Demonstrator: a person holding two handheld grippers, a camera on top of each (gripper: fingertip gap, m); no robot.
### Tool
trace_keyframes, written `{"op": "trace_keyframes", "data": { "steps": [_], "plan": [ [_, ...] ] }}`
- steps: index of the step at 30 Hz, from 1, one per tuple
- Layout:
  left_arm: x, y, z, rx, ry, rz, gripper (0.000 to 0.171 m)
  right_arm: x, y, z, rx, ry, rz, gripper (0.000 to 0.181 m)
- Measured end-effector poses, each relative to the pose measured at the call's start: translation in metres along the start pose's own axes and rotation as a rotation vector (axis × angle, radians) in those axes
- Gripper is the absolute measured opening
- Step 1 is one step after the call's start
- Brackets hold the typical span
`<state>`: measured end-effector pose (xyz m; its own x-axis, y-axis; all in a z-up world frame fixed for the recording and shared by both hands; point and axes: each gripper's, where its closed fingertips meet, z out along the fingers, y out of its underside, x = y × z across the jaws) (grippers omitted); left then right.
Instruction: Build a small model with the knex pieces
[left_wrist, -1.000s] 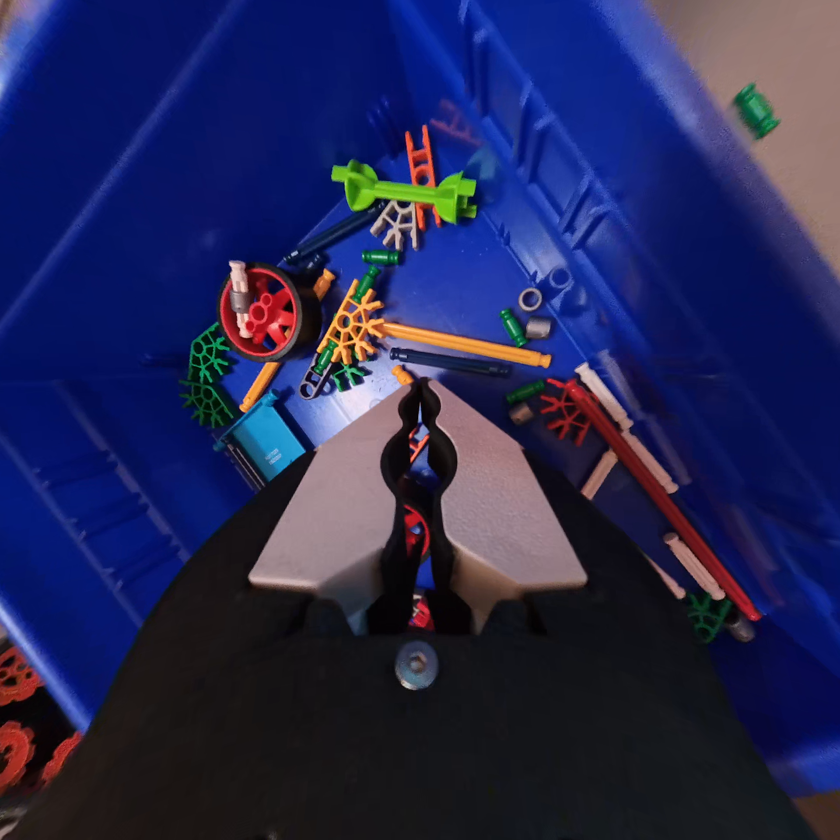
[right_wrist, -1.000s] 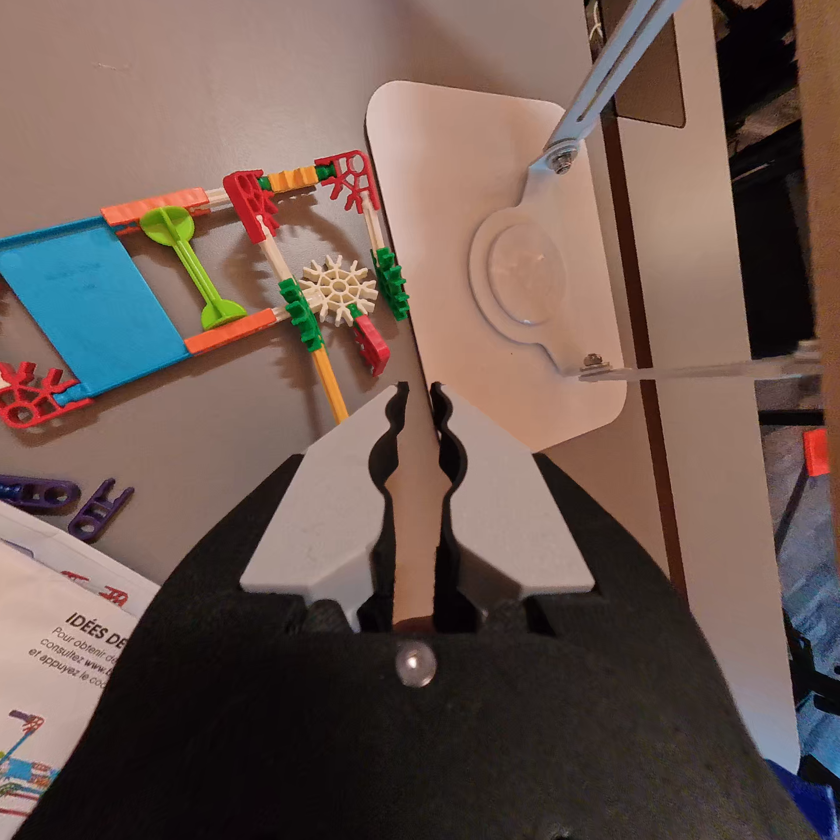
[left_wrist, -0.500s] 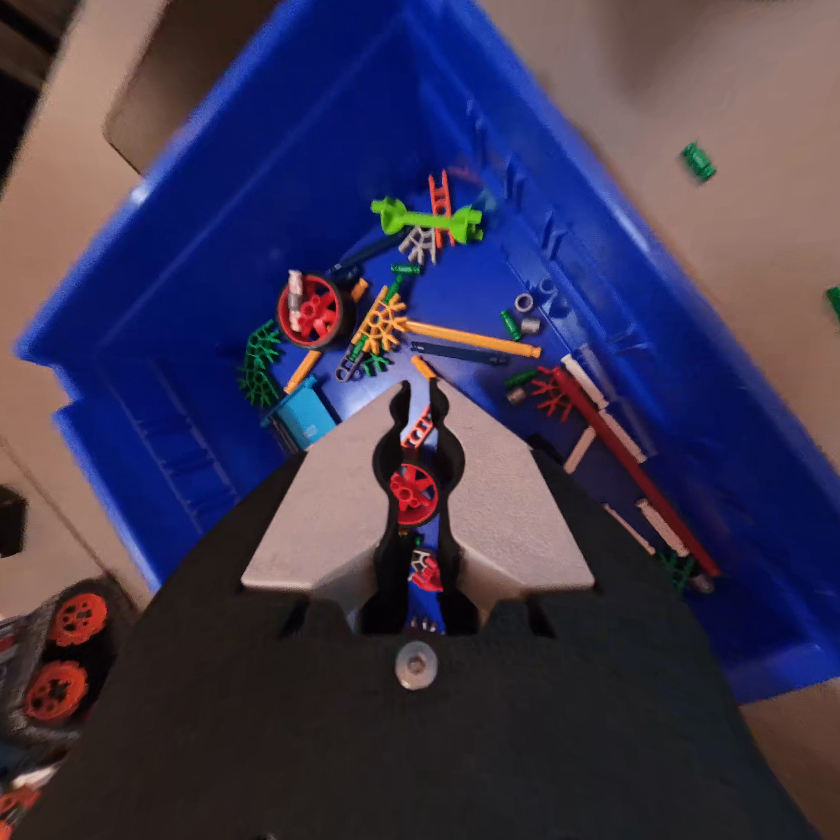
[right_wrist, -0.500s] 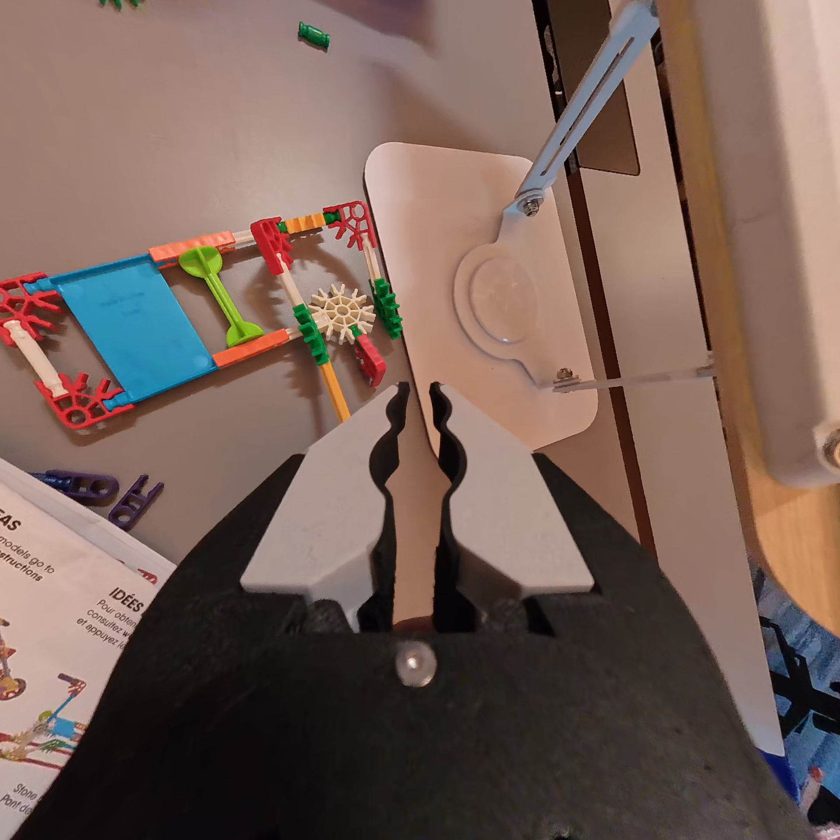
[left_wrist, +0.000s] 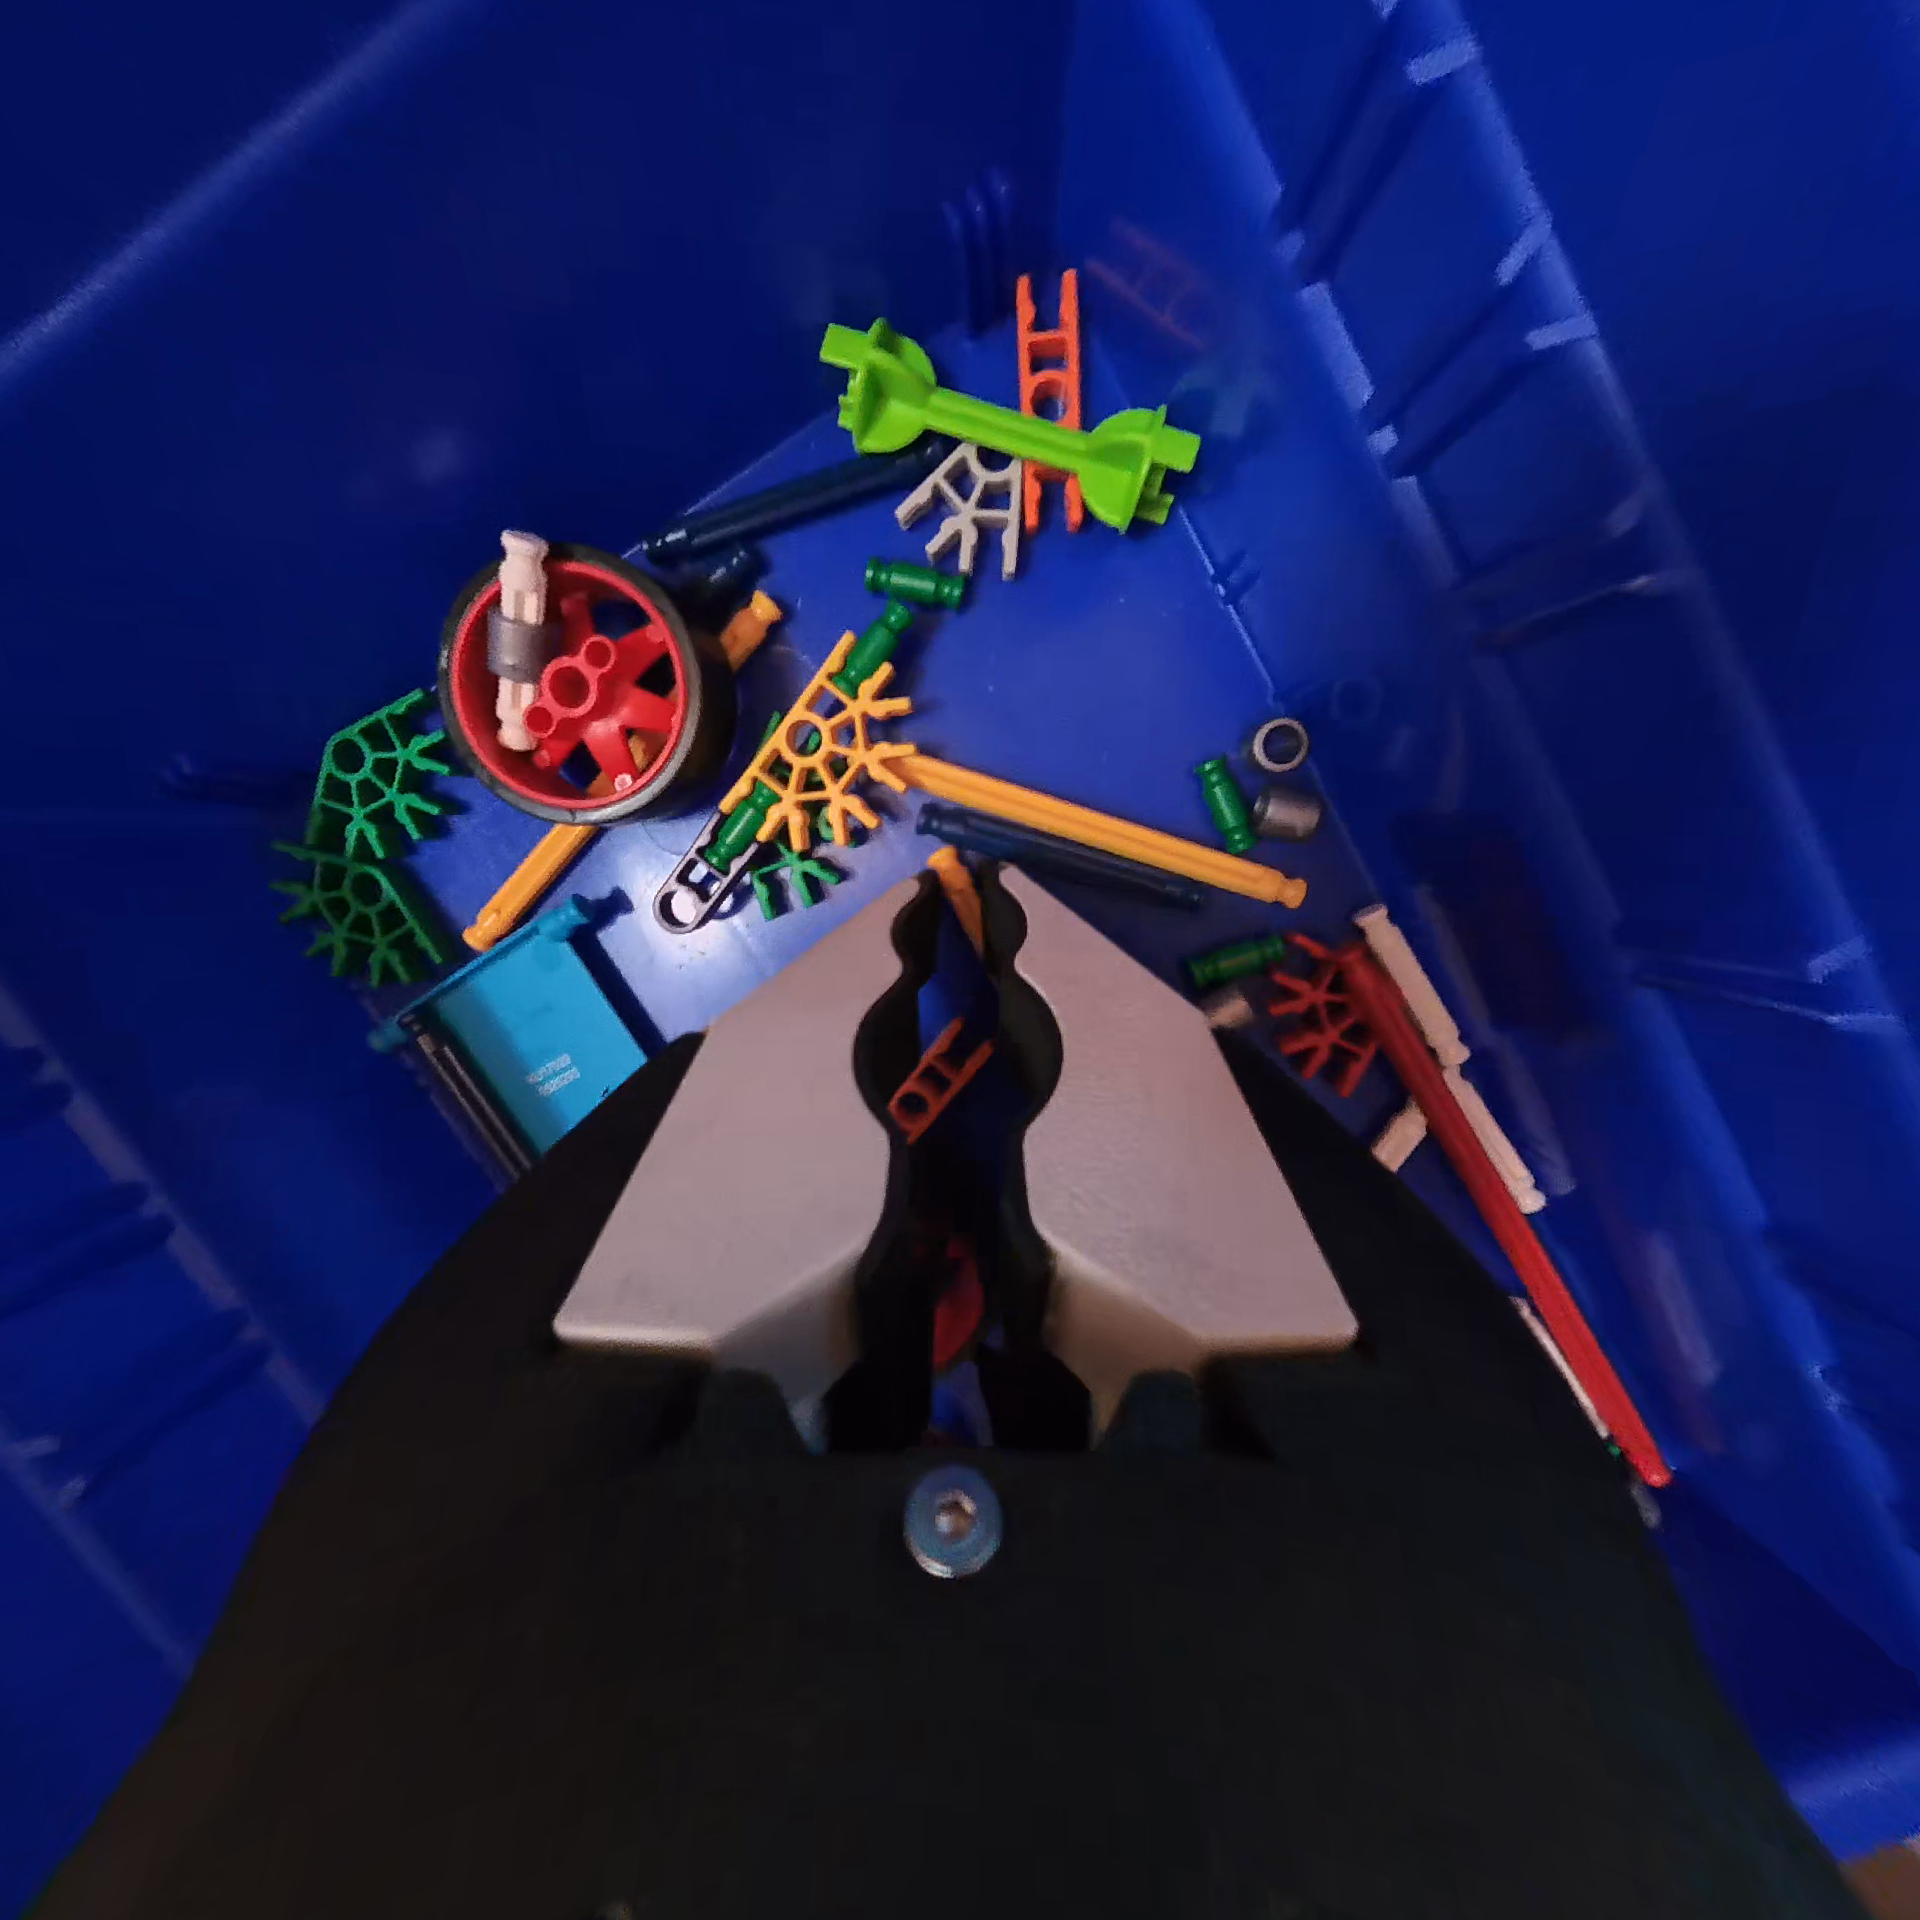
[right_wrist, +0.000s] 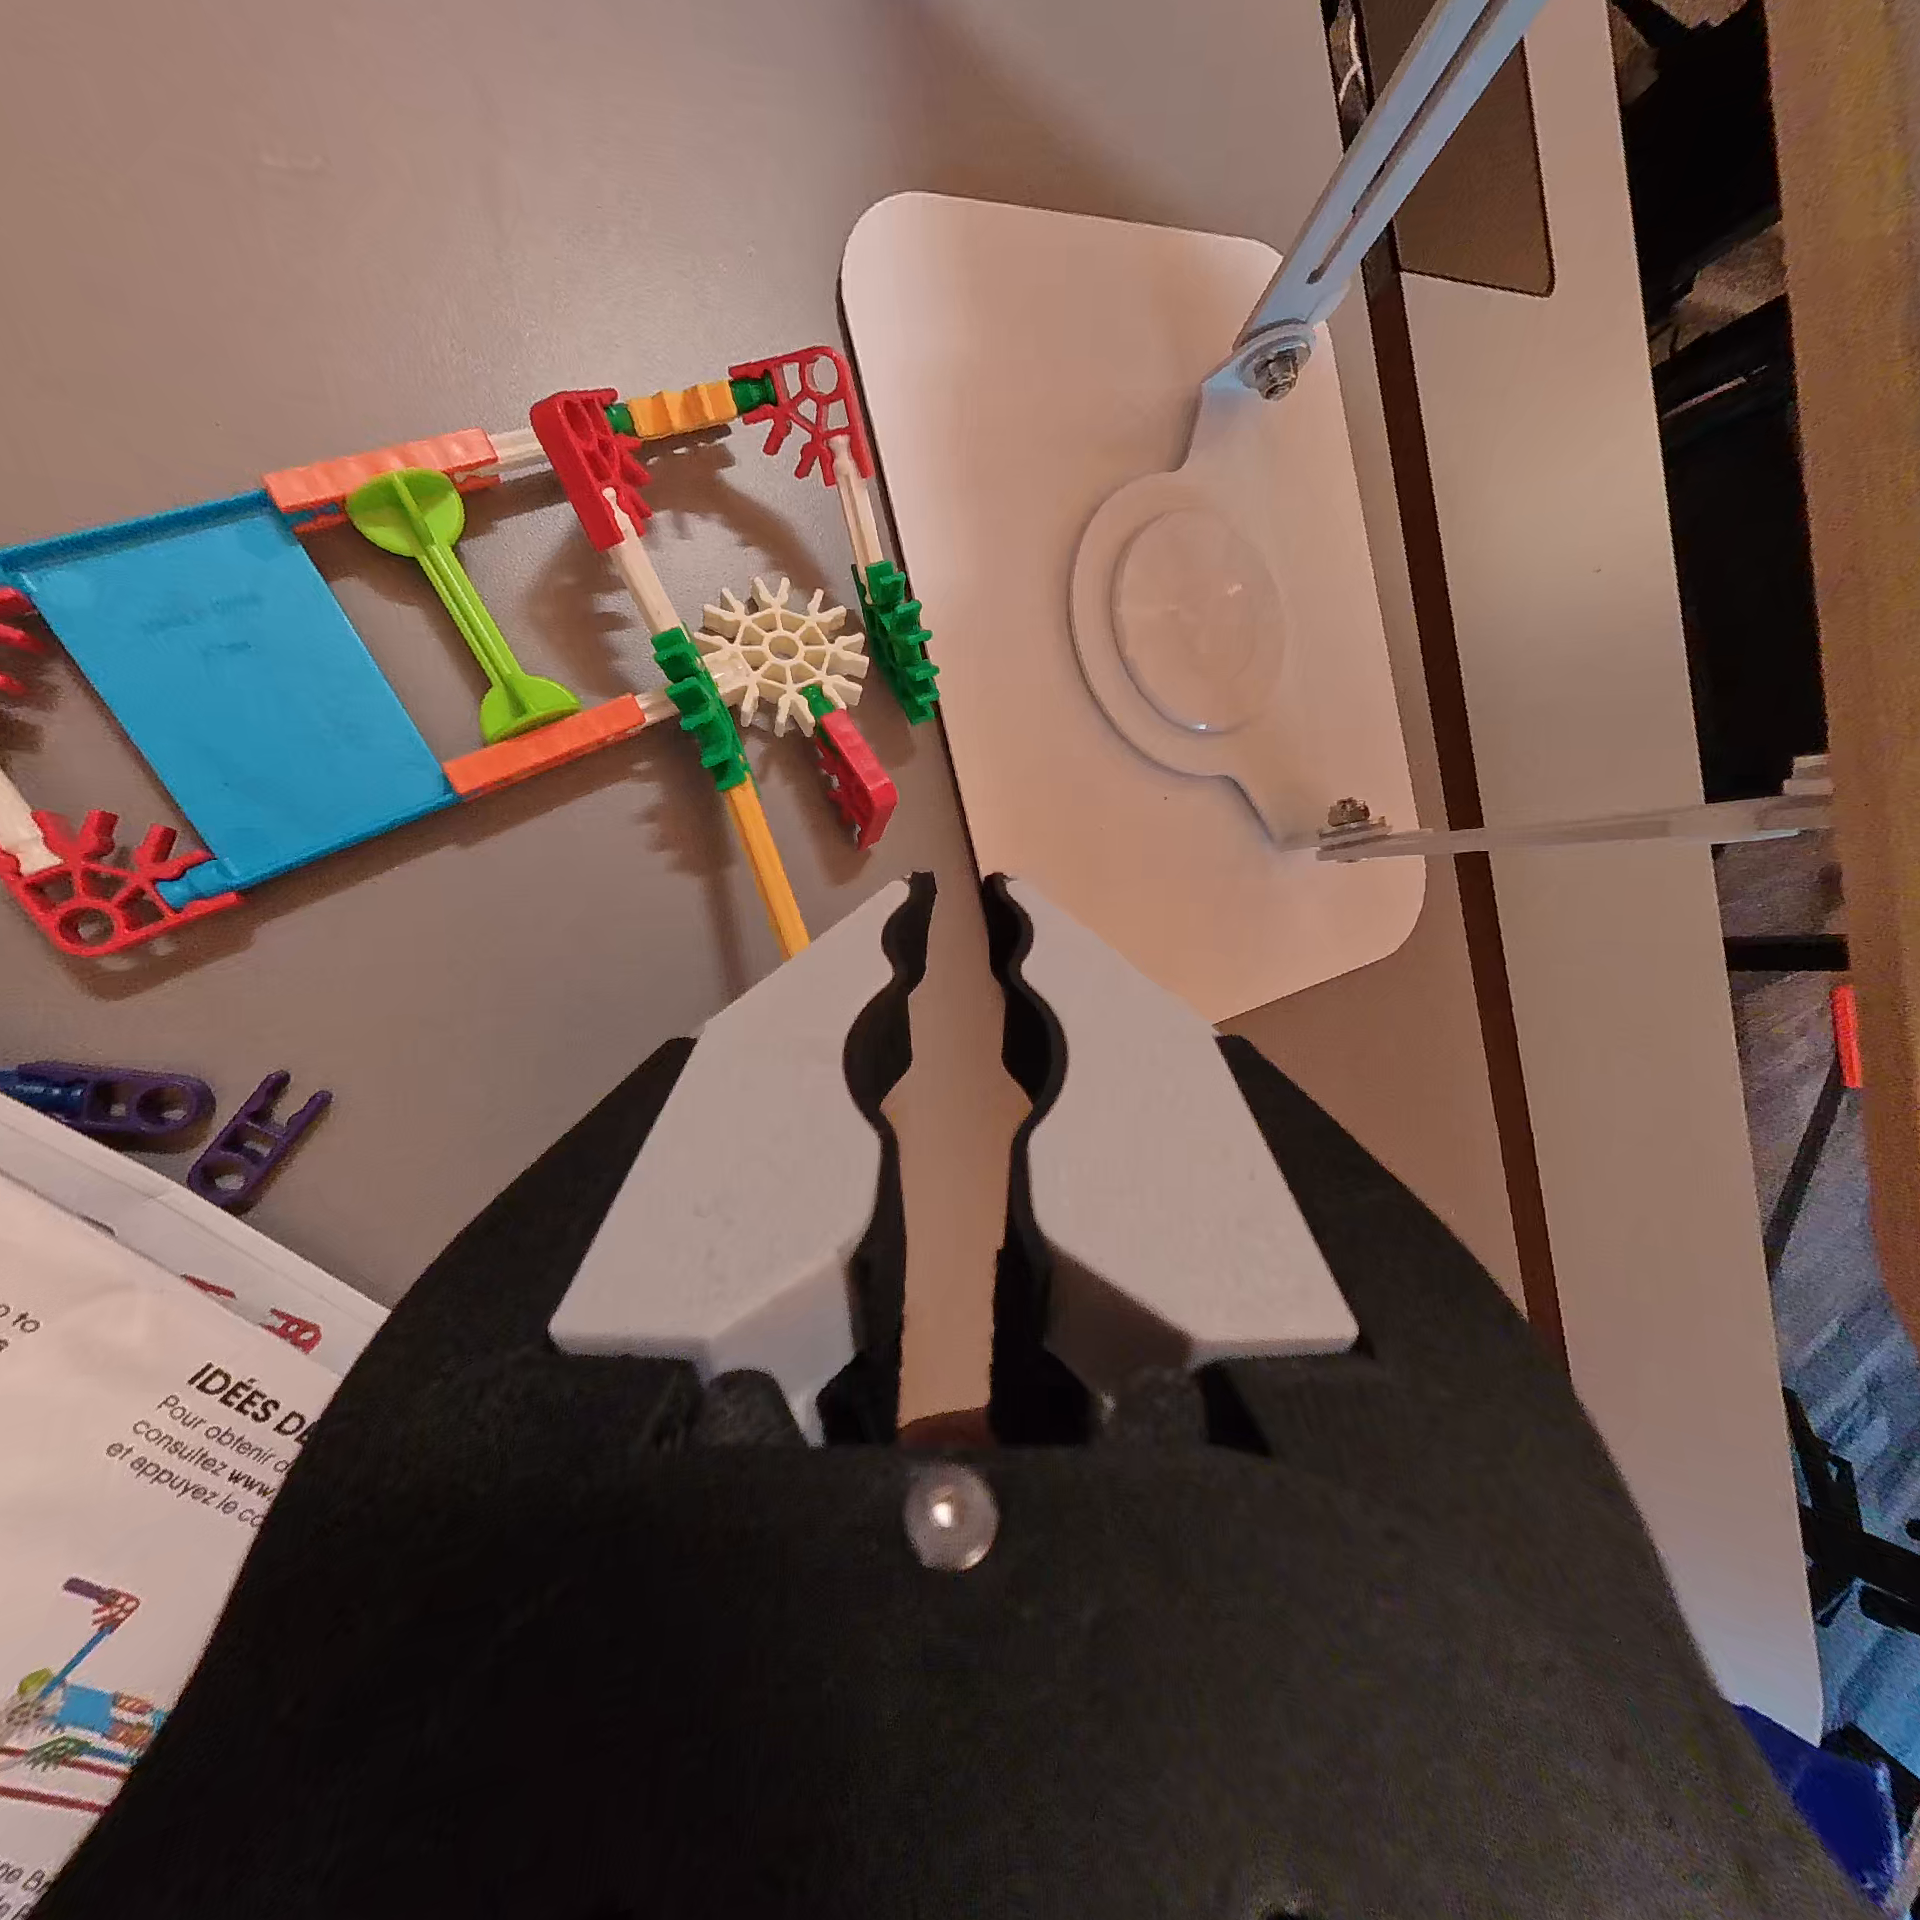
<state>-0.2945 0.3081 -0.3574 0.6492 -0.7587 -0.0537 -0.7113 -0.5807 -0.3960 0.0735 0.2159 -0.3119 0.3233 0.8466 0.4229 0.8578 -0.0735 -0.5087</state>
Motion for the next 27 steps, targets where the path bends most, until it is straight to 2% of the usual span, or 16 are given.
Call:
{"op": "trace_keyframes", "data": {
  "steps": [4,9,14,17,20,23,27],
  "plan": [
    [0.0,-0.008,-0.014,0.068,-0.021,0.007,0.005,0.001,-0.003,-0.002,0.012,0.004,-0.001,0.008],
    [0.002,-0.041,-0.074,0.272,-0.105,0.019,0.004,0.003,-0.023,-0.014,0.083,0.018,0.01,0.009],
    [0.039,-0.091,-0.141,0.526,-0.144,0.096,0.004,0.001,-0.061,-0.038,0.237,0.018,0.047,0.012],
    [0.06,-0.109,-0.167,0.579,-0.224,0.174,0.003,-0.005,-0.078,-0.049,0.286,0.024,0.033,0.013],
    [0.067,-0.113,-0.173,0.566,-0.275,0.208,0.003,-0.009,-0.085,-0.055,0.291,0.035,-0.001,0.012],
    [0.058,-0.104,-0.175,0.555,-0.317,0.184,0.003,-0.01,-0.087,-0.056,0.292,0.038,-0.01,0.012],
    [0.073,-0.099,-0.193,0.64,-0.315,0.195,0.003,-0.014,-0.098,-0.059,0.344,0.021,0.024,0.013]
  ]
}}
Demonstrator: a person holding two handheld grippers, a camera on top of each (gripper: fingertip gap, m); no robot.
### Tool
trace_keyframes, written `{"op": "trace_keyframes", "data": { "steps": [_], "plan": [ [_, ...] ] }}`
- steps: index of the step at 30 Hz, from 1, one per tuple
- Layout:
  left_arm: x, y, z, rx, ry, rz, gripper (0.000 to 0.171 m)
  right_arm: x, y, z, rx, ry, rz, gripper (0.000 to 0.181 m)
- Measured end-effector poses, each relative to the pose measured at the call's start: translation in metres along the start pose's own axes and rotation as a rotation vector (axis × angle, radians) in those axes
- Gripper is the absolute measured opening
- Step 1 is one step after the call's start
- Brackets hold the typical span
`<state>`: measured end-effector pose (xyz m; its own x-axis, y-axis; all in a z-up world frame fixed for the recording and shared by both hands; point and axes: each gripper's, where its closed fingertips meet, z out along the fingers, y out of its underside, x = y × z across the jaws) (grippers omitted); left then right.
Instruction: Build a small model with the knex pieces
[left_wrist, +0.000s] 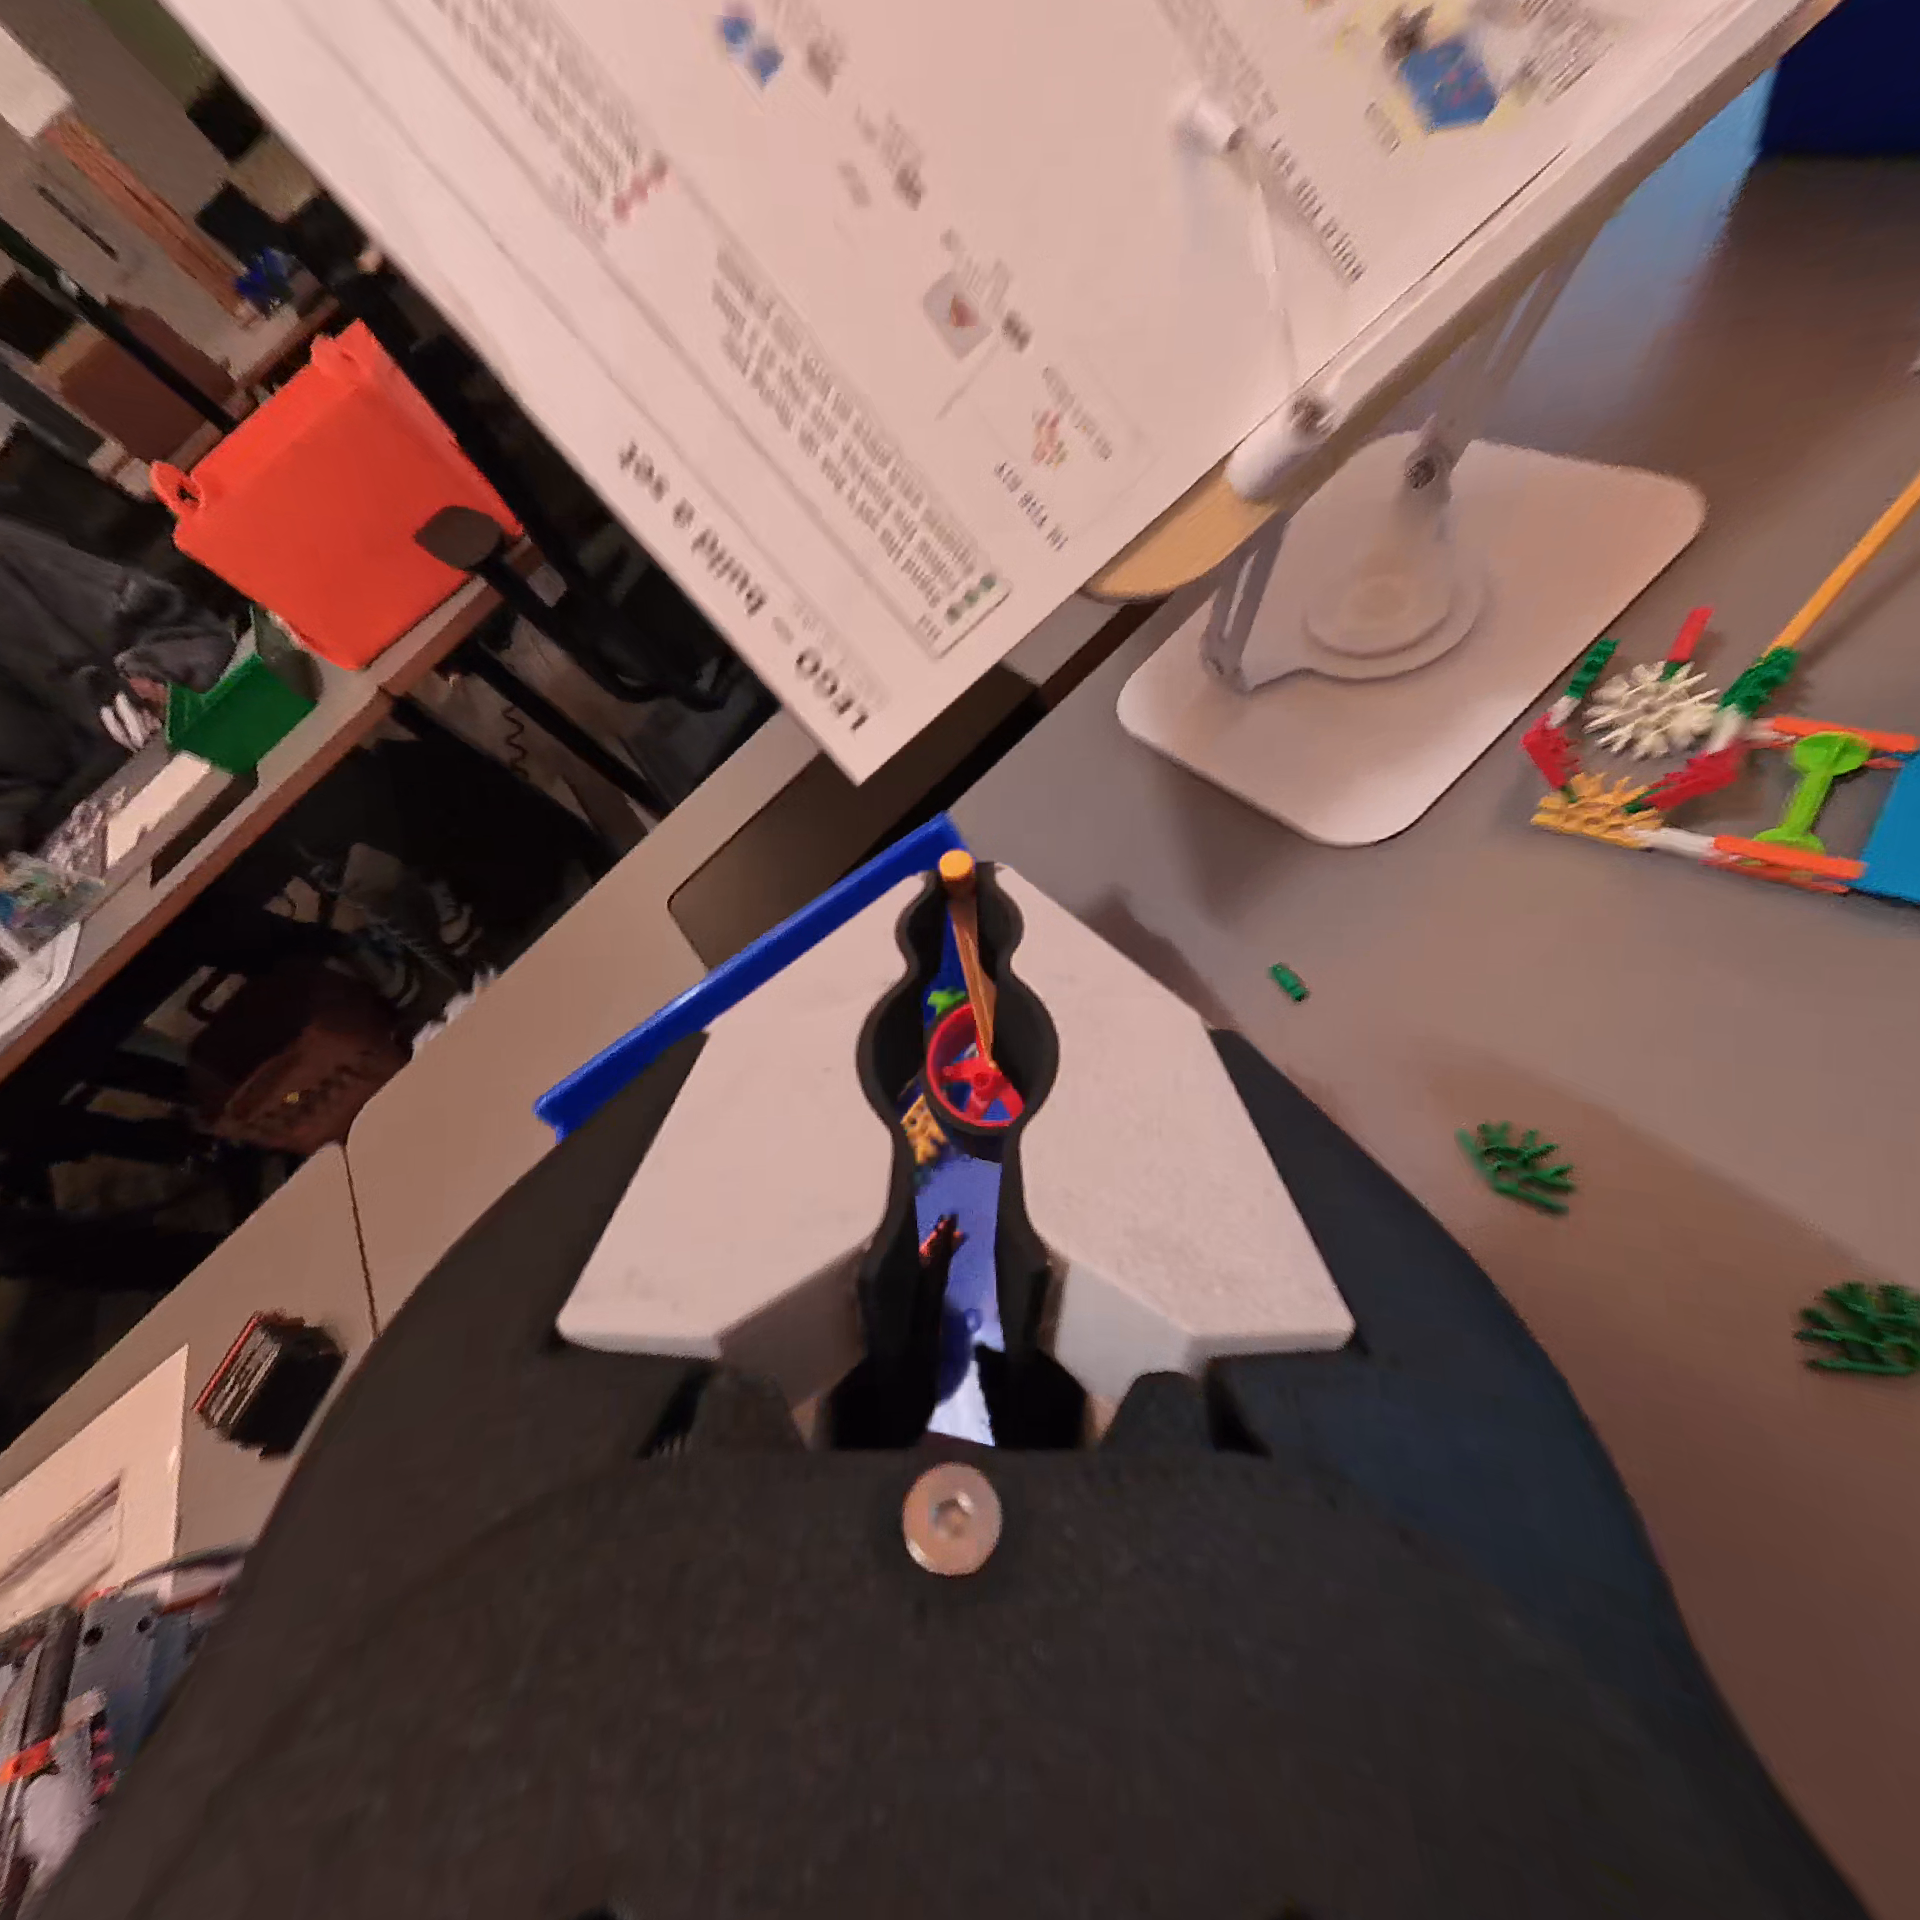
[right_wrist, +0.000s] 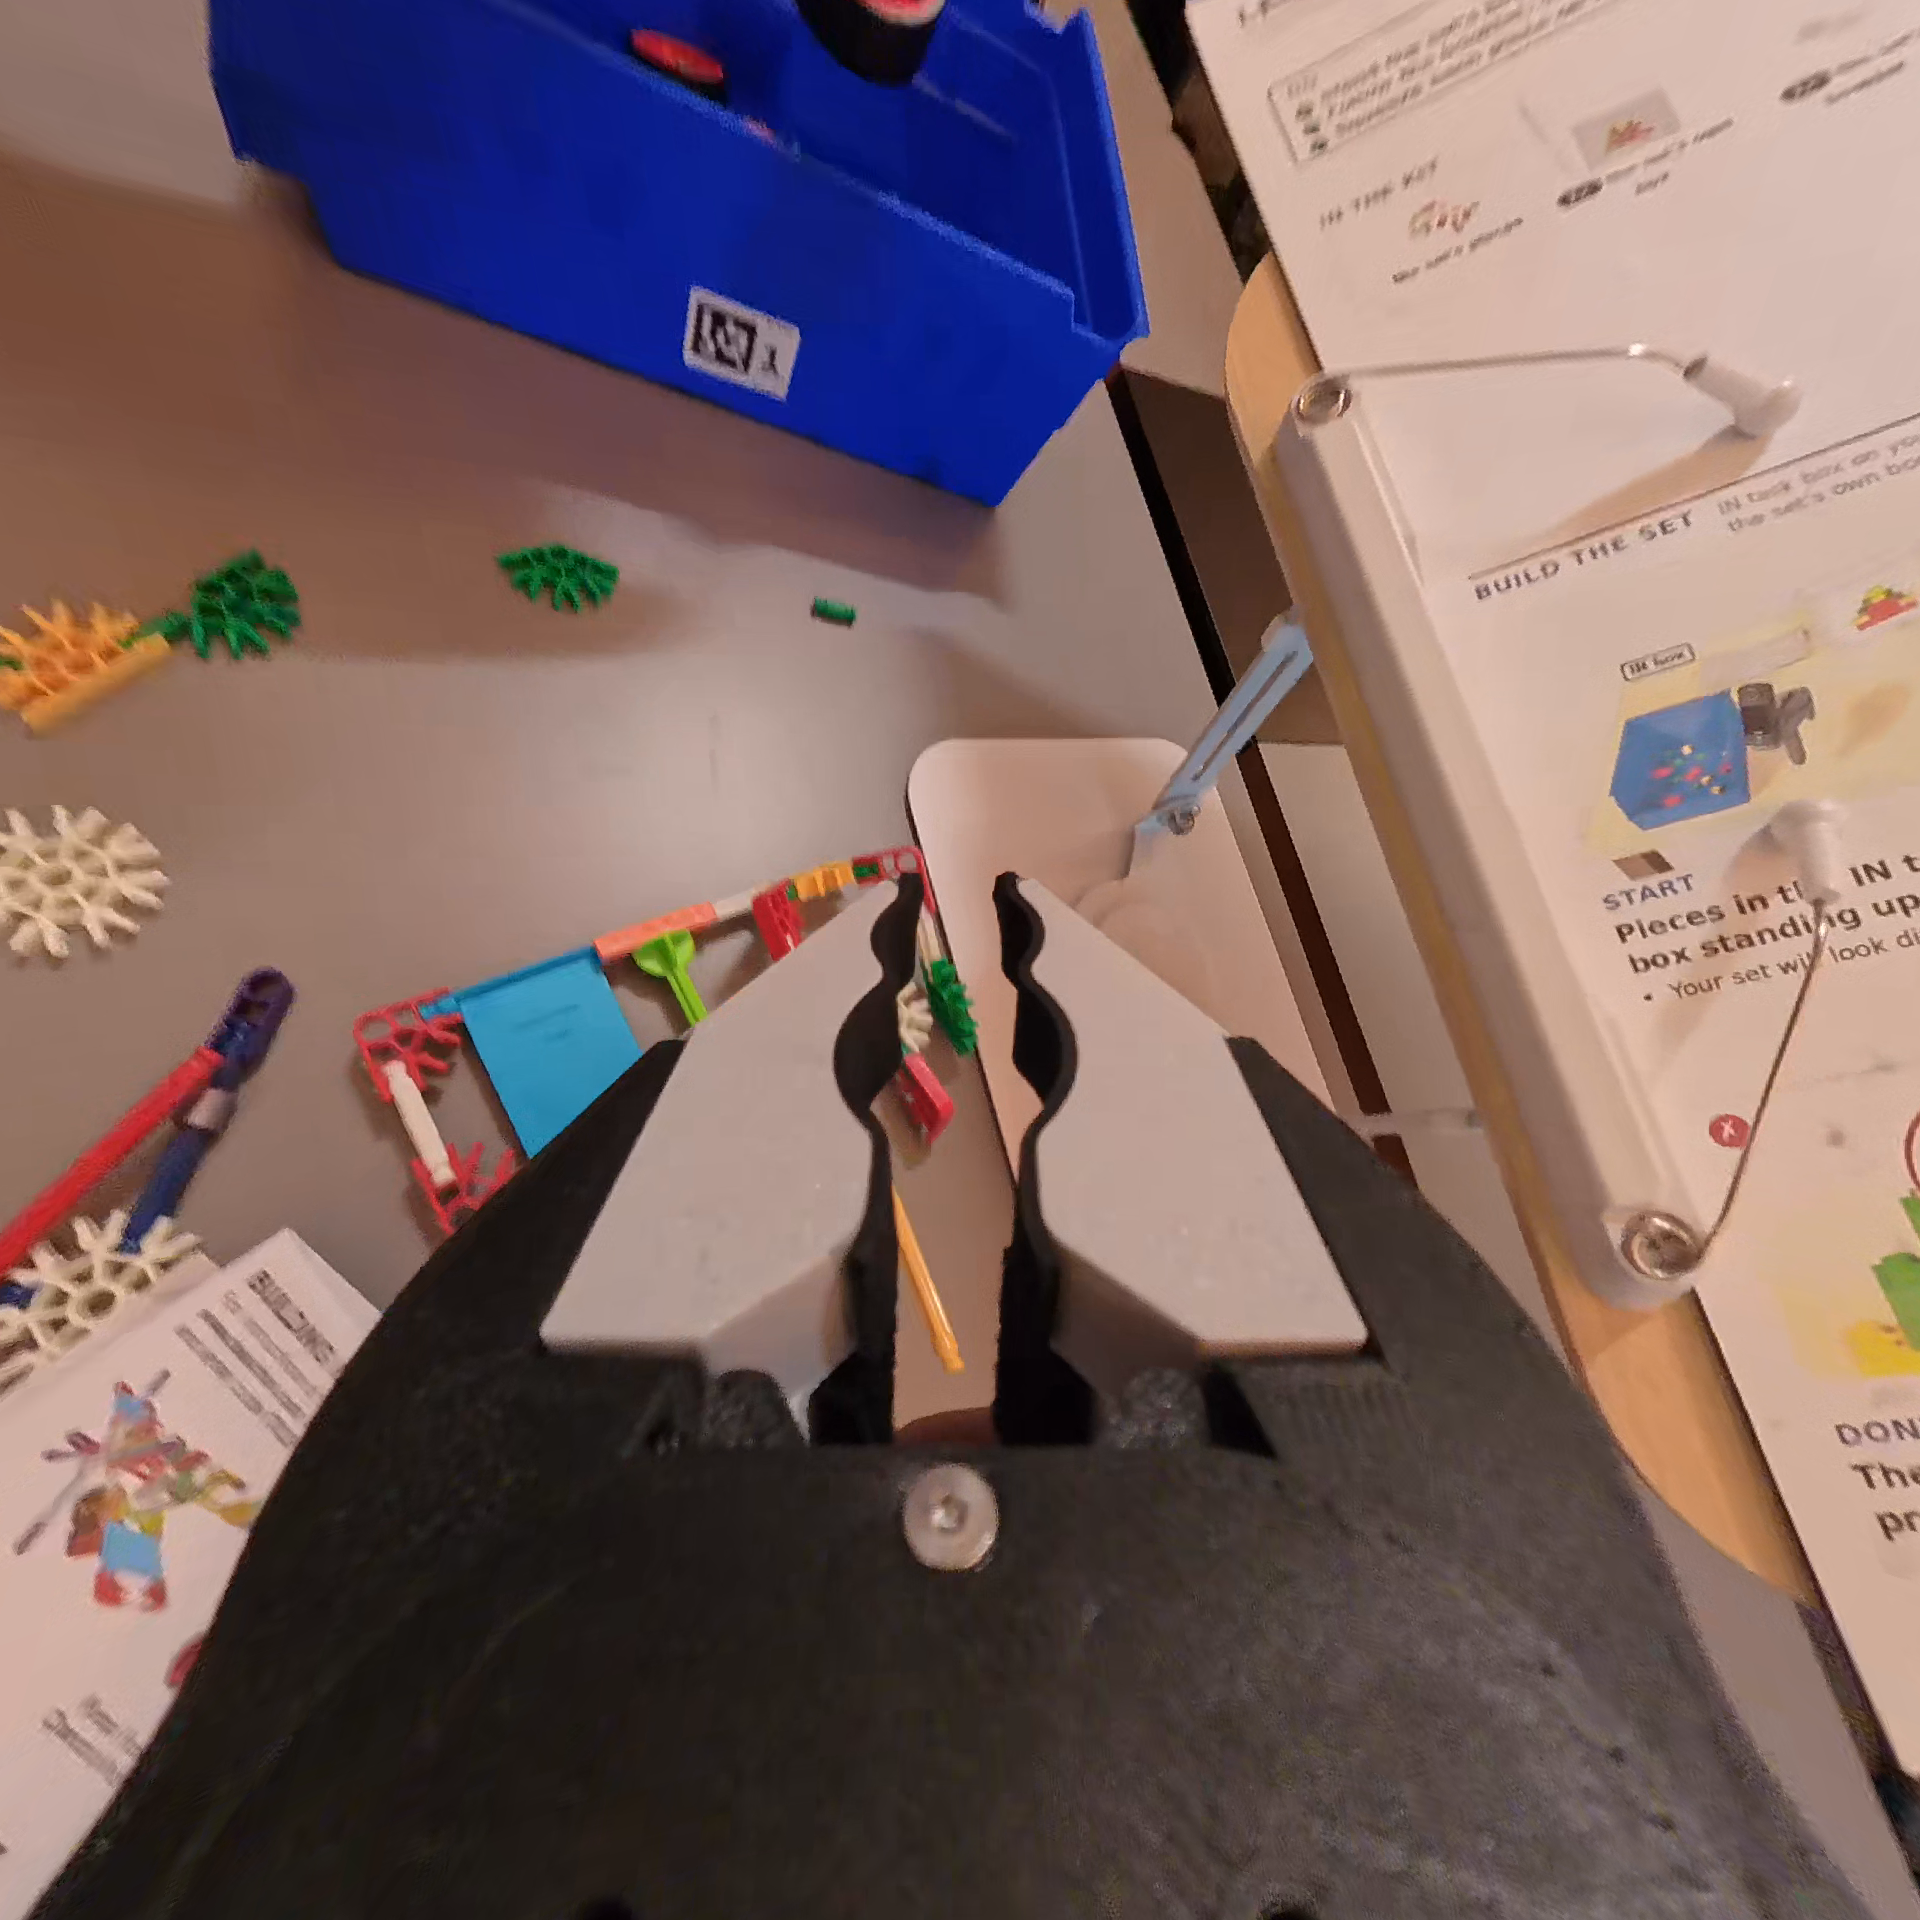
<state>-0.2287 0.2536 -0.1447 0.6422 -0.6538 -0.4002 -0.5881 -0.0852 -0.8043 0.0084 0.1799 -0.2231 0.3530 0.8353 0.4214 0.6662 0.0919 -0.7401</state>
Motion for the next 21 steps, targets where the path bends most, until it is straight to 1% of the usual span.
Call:
{"op": "trace_keyframes", "data": {
  "steps": [4,7,9,10,11,12,13,14,16,21],
  "plan": [
    [0.054,-0.042,-0.019,0.185,0.125,0.023,0.004,-0.022,-0.035,0.008,0.119,-0.04,0.033,0.024],
    [0.1,-0.069,-0.025,0.297,0.2,0.04,0.003,-0.046,-0.062,0.019,0.223,-0.08,0.075,0.045],
    [0.134,-0.084,-0.029,0.38,0.27,0.058,0.003,-0.054,-0.068,0.029,0.234,-0.062,0.083,0.068],
    [0.148,-0.089,-0.029,0.406,0.294,0.06,0.004,-0.054,-0.069,0.034,0.24,-0.039,0.085,0.075],
    [0.159,-0.093,-0.031,0.431,0.318,0.055,0.004,-0.055,-0.069,0.038,0.247,-0.031,0.094,0.078],
    [0.17,-0.097,-0.033,0.46,0.35,0.044,0.003,-0.057,-0.069,0.041,0.256,-0.04,0.111,0.083],
    [0.177,-0.1,-0.033,0.481,0.368,0.031,0.003,-0.059,-0.071,0.042,0.278,-0.056,0.136,0.084],
    [0.181,-0.102,-0.032,0.493,0.372,0.022,0.003,-0.061,-0.073,0.042,0.302,-0.074,0.159,0.081],
    [0.192,-0.104,-0.032,0.507,0.416,0.01,0.004,-0.063,-0.076,0.04,0.343,-0.087,0.166,0.049],
    [0.194,-0.108,-0.032,0.581,0.465,-0.058,0.004,-0.058,-0.074,0.034,0.348,-0.084,0.138,0.048]
  ]
}}
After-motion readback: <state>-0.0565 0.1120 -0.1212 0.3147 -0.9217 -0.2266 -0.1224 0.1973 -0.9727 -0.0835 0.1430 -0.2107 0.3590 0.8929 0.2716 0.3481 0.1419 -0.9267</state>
